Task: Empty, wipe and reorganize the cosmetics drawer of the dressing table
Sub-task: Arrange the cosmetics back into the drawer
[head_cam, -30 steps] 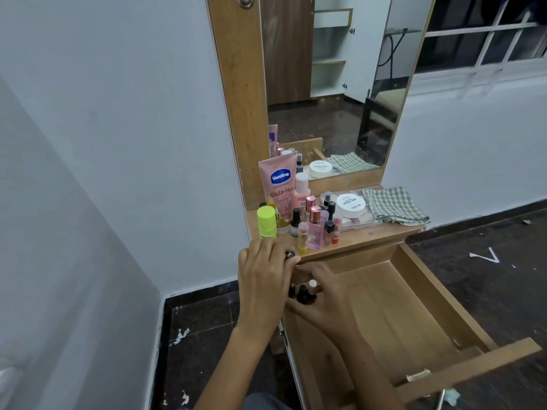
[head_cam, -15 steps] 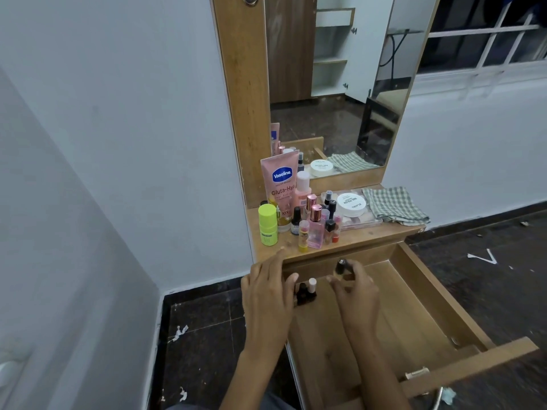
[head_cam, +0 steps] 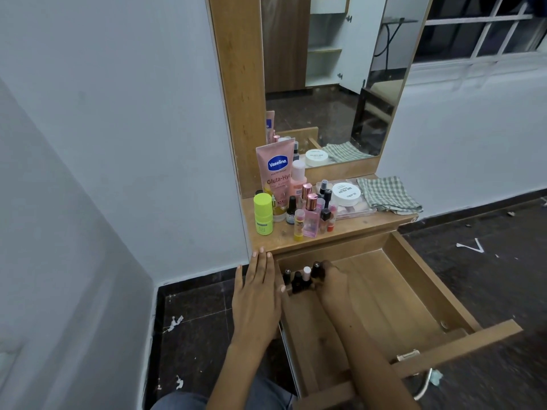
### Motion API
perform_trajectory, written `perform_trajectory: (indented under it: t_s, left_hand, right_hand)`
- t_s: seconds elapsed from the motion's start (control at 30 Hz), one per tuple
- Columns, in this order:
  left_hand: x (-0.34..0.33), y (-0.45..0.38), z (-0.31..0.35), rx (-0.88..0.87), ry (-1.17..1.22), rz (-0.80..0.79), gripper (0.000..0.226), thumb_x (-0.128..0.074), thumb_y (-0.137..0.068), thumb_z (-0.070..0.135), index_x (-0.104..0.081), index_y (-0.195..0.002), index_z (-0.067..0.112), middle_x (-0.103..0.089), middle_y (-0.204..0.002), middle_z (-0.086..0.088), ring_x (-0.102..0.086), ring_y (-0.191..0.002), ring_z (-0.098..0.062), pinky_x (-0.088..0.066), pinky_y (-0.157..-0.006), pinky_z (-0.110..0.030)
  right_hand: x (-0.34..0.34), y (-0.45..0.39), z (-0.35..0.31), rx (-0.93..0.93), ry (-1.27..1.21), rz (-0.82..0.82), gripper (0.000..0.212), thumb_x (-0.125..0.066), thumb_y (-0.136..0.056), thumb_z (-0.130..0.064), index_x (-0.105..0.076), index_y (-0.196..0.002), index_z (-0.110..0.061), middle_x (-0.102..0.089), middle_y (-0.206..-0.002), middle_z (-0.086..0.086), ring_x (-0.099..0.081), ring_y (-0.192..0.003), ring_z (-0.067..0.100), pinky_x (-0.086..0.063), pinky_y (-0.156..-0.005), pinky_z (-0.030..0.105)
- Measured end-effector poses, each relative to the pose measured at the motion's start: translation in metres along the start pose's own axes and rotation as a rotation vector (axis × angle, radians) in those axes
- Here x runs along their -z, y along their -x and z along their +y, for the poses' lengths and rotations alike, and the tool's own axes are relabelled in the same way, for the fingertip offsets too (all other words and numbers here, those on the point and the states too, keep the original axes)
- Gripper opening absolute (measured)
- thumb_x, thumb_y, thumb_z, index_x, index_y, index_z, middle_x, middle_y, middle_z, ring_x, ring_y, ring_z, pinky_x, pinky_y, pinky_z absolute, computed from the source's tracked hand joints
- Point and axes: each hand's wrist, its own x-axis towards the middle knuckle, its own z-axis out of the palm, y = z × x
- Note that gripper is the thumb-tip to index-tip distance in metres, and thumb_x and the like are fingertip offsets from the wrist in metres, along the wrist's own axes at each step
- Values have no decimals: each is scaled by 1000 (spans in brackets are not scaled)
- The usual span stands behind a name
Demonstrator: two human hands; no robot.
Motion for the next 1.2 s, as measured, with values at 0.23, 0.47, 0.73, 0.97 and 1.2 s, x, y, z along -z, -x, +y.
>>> perform_trajectory:
  t_s: [0.23, 0.47, 0.73, 0.97, 1.2]
  left_hand:
    - [5, -6, -2, 19, -18, -80, 57, -31, -86, 36, -60, -125, 7, -56, -133, -10, -53, -123, -22, -33, -101, -46]
    - [14, -8, -7, -11, 7, -62, 55, -32, -101, 36, -19, -151, 15, -13, -157, -2, -11, -145, -14, 6, -112, -35]
    - [39, -36, -12, 78, 335, 365, 29, -52, -96, 28, -63, -120, 16, -66, -114, -1, -58, -104, -16, -36, -91, -29]
    - [50, -94, -40, 107, 356, 379, 43, -48, -96, 11, -47, -138, 19, -58, -117, -9, -50, -106, -23, -41, -85, -32]
    - [51, -138, -73, -72, 253, 229, 55, -46, -93, 0, -45, -139, 30, -54, -120, -10, -44, -113, -24, -34, -86, -28]
  right_hand:
    - [5, 2, -2, 3, 34, -44, 28, -52, -90, -6, -58, -118, -6, -63, -110, 13, -59, -105, 27, -42, -86, 30]
    - [15, 21, -7, 114, -87, 314, 36, -57, -78, 6, -63, -109, -12, -64, -103, 3, -59, -95, 20, -47, -75, 30]
    - [6, 27, -24, 651, -170, 480, 24, -49, -85, -10, -64, -104, -12, -63, -99, -3, -59, -88, 9, -49, -68, 21]
    - [1, 25, -24, 743, -173, 476, 22, -50, -87, -11, -64, -103, -10, -63, -98, -2, -60, -84, 10, -50, -70, 20]
    - [-2, 20, -23, 734, -165, 500, 25, -64, -81, 5, -65, -102, -9, -64, -97, -2, -61, -84, 9, -52, -67, 23]
